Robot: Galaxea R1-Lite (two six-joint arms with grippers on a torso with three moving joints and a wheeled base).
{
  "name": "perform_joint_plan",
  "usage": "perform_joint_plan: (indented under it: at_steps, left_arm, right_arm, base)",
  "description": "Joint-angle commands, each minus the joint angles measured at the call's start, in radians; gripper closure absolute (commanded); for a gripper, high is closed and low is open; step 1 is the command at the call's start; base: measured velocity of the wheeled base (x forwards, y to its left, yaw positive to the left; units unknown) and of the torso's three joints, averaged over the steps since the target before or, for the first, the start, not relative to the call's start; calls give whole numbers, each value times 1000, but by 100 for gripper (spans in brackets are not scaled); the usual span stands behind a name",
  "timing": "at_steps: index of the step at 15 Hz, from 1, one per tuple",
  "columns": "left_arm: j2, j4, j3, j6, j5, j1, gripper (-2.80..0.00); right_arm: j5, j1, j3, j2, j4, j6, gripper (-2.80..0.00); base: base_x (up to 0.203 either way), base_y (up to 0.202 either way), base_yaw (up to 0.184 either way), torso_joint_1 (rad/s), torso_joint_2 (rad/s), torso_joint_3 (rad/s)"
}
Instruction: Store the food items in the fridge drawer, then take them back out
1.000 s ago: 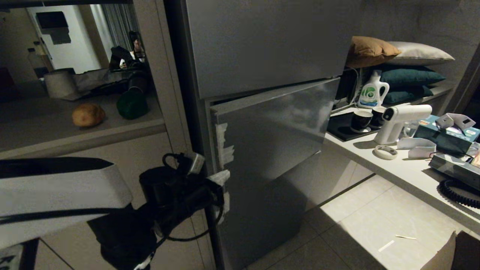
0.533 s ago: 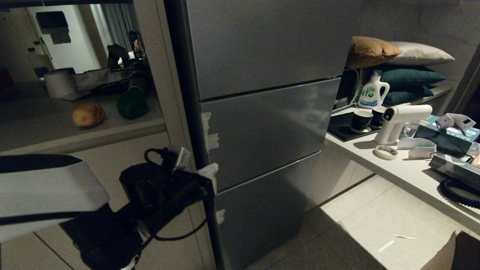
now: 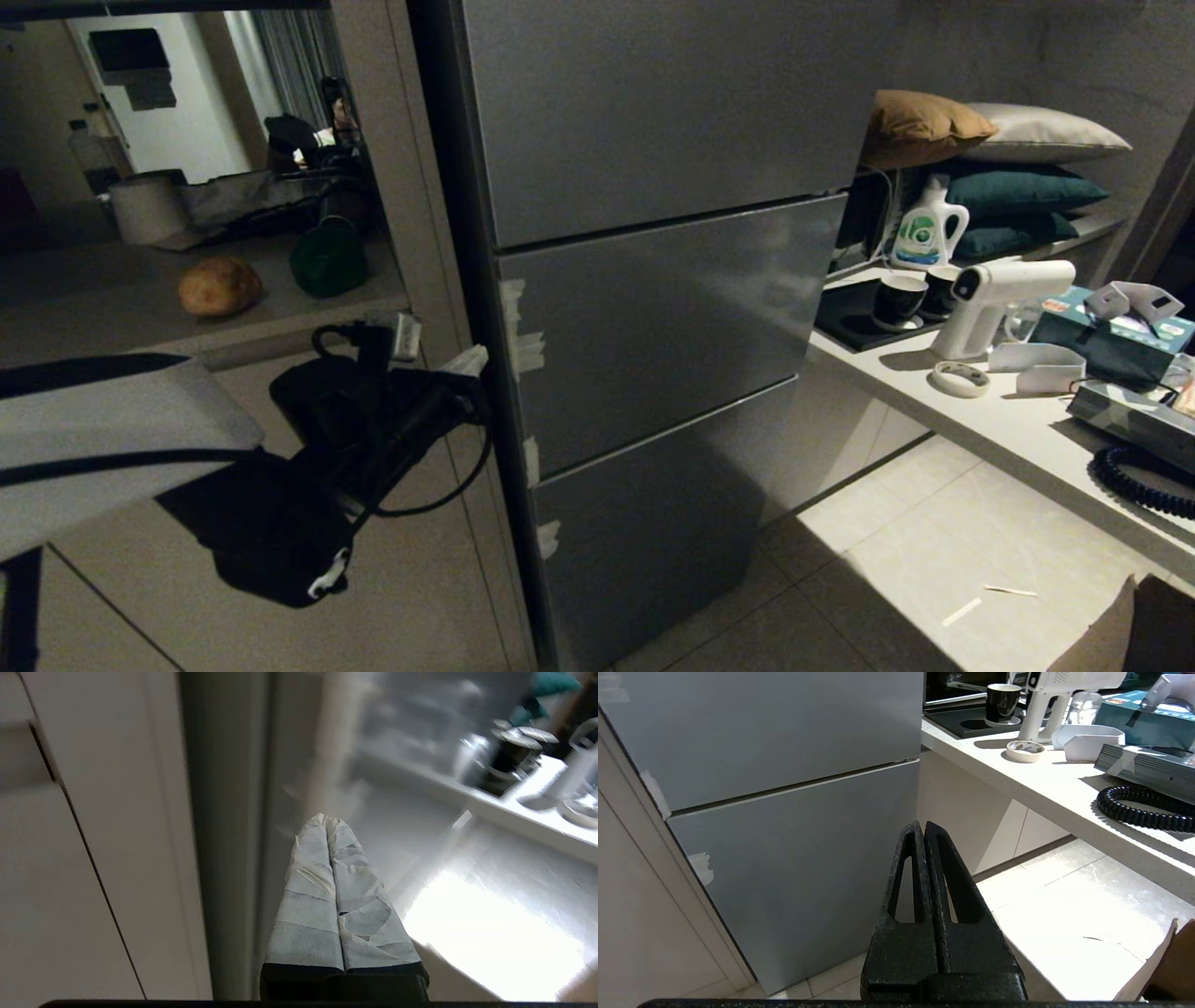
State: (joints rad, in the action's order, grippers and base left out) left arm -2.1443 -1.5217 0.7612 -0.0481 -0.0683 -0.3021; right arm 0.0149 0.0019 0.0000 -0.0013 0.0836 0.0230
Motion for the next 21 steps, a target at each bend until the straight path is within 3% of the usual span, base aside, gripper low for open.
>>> perform_joint_plan:
  at_steps: [1, 5, 10, 21]
  left_arm:
    - [-115, -8, 119, 0, 2, 7, 0]
    - [-198, -8, 246, 7, 49, 8, 0]
    - [-226, -8, 271, 8, 54, 8, 0]
    - [-211, -8, 220, 5, -25, -45, 0]
  right_arm:
    - [0, 1, 31, 1, 1, 0, 0]
    - [0, 1, 31, 1, 1, 0, 0]
    - [0, 0, 31, 1, 1, 0, 0]
    - [0, 0, 31, 1, 1, 0, 0]
  base:
    - [0, 0, 0, 0, 0, 0]
    - [0, 0, 0, 0, 0, 0]
    - [0, 0, 0, 0, 0, 0]
    - [0, 0, 0, 0, 0, 0]
